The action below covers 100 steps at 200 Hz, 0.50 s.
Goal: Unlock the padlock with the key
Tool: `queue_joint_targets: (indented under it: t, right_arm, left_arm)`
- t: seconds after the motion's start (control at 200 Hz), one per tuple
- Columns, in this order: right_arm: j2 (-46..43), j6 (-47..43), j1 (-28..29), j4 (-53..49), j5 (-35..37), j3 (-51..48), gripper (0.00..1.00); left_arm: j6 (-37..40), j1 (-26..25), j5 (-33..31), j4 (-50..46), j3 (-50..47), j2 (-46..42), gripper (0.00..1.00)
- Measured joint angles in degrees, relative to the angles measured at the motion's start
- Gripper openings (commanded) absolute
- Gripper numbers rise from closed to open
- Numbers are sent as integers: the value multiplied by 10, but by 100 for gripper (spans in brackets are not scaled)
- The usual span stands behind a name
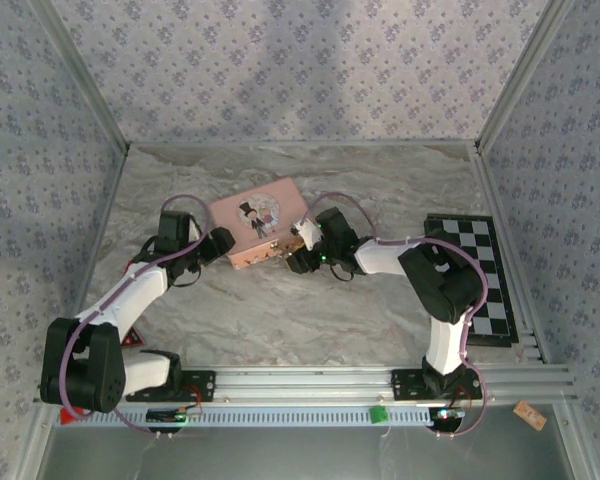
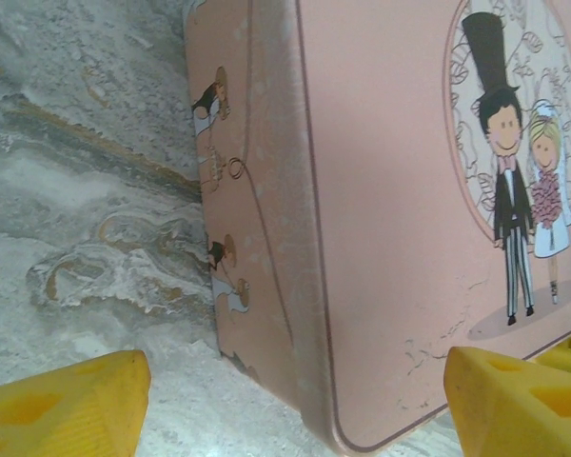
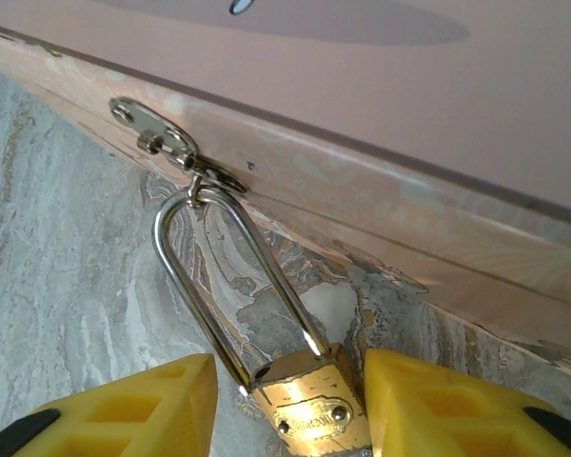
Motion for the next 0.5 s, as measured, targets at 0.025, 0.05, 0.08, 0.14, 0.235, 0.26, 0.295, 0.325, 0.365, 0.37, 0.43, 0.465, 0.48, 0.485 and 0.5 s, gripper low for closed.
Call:
queue_joint_targets:
  t: [0.025, 0.05, 0.08, 0.14, 0.235, 0.26, 0.295, 0.325, 0.365, 0.37, 0.43, 0.465, 0.48, 0.485, 0.5]
  right_arm:
    - [1, -1, 0, -2, 0, 2, 39]
    - [3, -3, 0, -3, -2, 4, 38]
    - [4, -3, 0, -4, -2, 7, 38]
    - [6, -3, -2, -8, -4, 11, 38]
    - [6, -3, -2, -7, -8, 13, 37]
    - [6, -3, -2, -7, -8, 13, 36]
    - [6, -2, -3, -7, -8, 13, 35]
    - [6, -2, -3, -7, -7, 13, 33]
    - [6, -1, -3, -7, -6, 13, 32]
    - [6, -1, -3, -7, -6, 13, 32]
    - [6, -1, -2, -7, -2, 13, 30]
    - [7, -1, -2, -7, 0, 13, 29]
    - [8, -1, -2, -7, 2, 13, 29]
    - [8, -1, -2, -7, 2, 13, 28]
    - [9, -1, -2, -7, 3, 14, 28]
  left_arm:
    - [0, 0, 1, 1, 0, 0, 80]
    - [0, 0, 2, 1, 0, 0, 80]
    - [0, 0, 2, 2, 0, 0, 80]
    - [0, 0, 4, 2, 0, 0, 80]
    - [0, 0, 8, 4, 0, 0, 80]
    - [0, 0, 8, 5, 0, 0, 80]
    - [0, 0, 9, 6, 0, 0, 80]
    - [0, 0, 9, 7, 0, 0, 80]
    - [-2, 0, 10, 8, 0, 0, 80]
    - [-2, 0, 10, 8, 0, 0, 80]
    - [-4, 0, 10, 11, 0, 0, 80]
    - [-4, 0, 10, 12, 0, 0, 80]
    - [-4, 0, 10, 13, 0, 0, 80]
    - [-4, 0, 10, 13, 0, 0, 80]
    - [-4, 0, 11, 13, 0, 0, 80]
